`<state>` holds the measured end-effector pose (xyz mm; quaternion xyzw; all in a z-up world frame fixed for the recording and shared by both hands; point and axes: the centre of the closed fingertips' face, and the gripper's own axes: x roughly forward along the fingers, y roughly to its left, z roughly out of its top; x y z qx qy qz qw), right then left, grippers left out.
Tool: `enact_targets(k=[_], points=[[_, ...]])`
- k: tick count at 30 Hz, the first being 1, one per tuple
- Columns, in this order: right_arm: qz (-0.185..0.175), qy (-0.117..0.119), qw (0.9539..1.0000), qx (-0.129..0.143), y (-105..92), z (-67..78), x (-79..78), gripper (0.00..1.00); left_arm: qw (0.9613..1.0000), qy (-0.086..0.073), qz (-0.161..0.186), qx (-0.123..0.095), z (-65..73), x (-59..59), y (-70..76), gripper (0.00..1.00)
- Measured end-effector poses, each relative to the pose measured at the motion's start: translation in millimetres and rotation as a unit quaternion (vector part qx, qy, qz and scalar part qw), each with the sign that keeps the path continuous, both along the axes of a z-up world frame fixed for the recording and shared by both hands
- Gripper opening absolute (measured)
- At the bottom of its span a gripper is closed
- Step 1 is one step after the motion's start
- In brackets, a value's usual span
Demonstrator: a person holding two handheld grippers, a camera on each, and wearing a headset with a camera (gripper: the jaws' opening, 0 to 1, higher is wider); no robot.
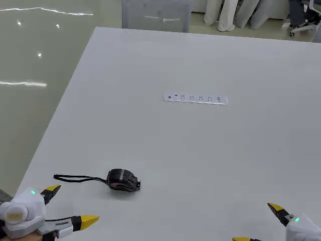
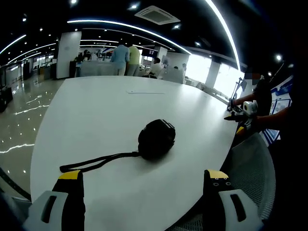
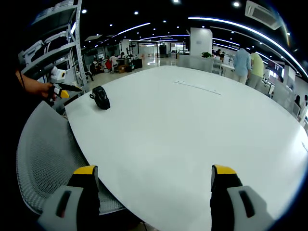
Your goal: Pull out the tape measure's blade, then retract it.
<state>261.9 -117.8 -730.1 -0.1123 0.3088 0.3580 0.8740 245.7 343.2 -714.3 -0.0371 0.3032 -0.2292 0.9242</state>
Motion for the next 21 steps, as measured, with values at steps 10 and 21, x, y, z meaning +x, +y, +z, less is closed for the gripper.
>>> enact_targets(k=[10, 21], points=[[0.000, 0.001, 1.0000, 0.000, 0.0, -2.4, -1.8, 0.99, 0.9999, -0.011, -0.001, 0.002, 0.7, 1.3, 2.5, 1.00], [0.028, -0.013, 0.9995, -0.007, 5.4, -0.2, 1.0, 0.99, 0.9986, 0.004, -0.038, 0.035, -2.3, 9.9, 10.9, 1.00]])
